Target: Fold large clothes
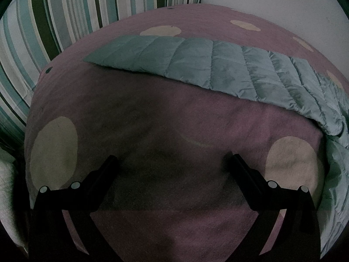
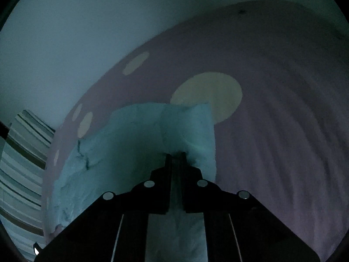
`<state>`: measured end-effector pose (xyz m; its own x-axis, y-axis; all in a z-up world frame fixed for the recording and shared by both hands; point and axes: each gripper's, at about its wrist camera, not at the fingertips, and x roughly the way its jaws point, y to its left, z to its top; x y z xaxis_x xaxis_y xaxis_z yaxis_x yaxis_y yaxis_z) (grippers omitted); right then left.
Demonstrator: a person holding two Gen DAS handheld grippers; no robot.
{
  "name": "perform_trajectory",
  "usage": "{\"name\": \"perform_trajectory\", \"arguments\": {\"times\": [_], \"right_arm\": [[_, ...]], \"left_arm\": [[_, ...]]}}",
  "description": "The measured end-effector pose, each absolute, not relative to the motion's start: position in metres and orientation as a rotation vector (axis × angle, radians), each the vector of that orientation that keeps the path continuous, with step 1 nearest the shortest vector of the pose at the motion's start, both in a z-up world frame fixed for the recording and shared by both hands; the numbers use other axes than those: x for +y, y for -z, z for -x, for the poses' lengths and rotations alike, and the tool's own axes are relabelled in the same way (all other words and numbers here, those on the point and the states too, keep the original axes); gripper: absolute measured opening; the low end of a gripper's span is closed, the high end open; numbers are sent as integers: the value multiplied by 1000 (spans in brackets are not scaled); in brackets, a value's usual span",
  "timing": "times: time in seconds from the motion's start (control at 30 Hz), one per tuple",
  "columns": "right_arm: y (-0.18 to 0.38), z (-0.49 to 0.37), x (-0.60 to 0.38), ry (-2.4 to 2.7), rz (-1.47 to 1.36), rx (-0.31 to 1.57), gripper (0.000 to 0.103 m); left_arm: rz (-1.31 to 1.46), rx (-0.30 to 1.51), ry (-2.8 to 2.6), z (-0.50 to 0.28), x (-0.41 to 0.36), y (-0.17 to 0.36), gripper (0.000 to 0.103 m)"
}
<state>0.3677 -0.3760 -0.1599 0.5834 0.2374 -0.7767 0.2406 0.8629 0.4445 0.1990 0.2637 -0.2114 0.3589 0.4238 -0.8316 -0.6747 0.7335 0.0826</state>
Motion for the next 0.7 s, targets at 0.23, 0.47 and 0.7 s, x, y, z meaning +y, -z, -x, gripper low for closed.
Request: {"name": "perform_trajectory", "arguments": {"times": [0.23,0.47,0.7], "right_arm": [[166,-379,-380,5,-517,988,8],[134,-303,-406,104,-473,896,34],[156,-229,-432,264,-427,934,34]], "left_arm": [[293,972,-721,-199,264,211,101],[297,970,-720,-199,264,211,101],[296,970,-721,-199,263,212,101]]}}
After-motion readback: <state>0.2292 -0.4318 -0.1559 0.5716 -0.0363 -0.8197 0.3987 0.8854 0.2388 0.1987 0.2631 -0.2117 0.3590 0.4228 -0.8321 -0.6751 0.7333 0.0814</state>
